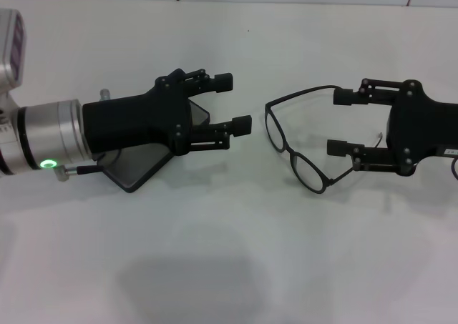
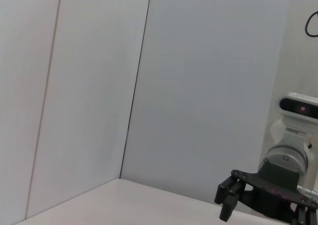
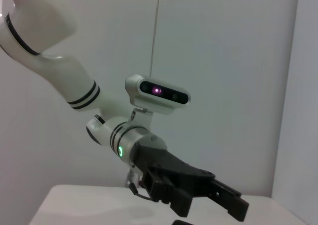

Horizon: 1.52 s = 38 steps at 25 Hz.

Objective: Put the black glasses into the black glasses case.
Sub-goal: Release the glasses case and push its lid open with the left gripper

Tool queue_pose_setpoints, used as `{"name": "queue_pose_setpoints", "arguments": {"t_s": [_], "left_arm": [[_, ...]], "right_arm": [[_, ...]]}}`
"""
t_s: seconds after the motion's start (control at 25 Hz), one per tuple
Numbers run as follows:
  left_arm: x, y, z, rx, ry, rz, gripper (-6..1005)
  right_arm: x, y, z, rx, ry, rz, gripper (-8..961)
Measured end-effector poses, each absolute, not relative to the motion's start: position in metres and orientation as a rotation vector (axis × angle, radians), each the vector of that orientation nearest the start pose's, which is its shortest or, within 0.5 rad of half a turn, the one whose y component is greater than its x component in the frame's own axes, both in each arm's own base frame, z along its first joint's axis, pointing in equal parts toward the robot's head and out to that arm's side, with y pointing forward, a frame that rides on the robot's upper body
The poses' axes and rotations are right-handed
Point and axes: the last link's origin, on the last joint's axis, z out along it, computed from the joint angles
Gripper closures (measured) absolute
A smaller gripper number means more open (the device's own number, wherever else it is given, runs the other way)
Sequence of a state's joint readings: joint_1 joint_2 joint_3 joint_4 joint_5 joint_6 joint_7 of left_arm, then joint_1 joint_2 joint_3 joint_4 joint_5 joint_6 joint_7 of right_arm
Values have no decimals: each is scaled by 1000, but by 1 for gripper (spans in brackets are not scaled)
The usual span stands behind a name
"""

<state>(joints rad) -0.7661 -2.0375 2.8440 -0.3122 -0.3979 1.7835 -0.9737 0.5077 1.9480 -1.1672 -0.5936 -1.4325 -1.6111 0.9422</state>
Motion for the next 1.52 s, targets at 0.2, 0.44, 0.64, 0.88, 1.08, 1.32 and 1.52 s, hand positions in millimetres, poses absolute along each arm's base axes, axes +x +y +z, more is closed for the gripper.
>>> {"name": "queue_pose_setpoints", "arguments": {"t_s": [0.2, 0.44, 0.64, 0.88, 1.08, 1.32, 1.52], "left_arm": [[-235, 327, -11, -2729, -402, -1067, 157], [-239, 332, -4, -2705, -398, -1023, 177], [-254, 347, 26, -2646, -489, -883, 193], [-277, 350, 40, -2550, -559, -703, 212], [-294, 353, 31, -2491, -626, -572, 228], [-300, 355, 21, -2506, -655, -473, 248], [-305, 358, 20, -2484, -669, -432, 264]], "right_arm": [[224, 326, 9, -2733, -145, 919, 274], [223, 326, 9, -2731, -152, 920, 274], [223, 325, 11, -2737, -166, 926, 274], [222, 325, 13, -2740, -175, 931, 274], [219, 327, 12, -2740, -192, 930, 275], [216, 328, 12, -2738, -217, 932, 275], [216, 328, 11, -2737, -224, 928, 275]]}}
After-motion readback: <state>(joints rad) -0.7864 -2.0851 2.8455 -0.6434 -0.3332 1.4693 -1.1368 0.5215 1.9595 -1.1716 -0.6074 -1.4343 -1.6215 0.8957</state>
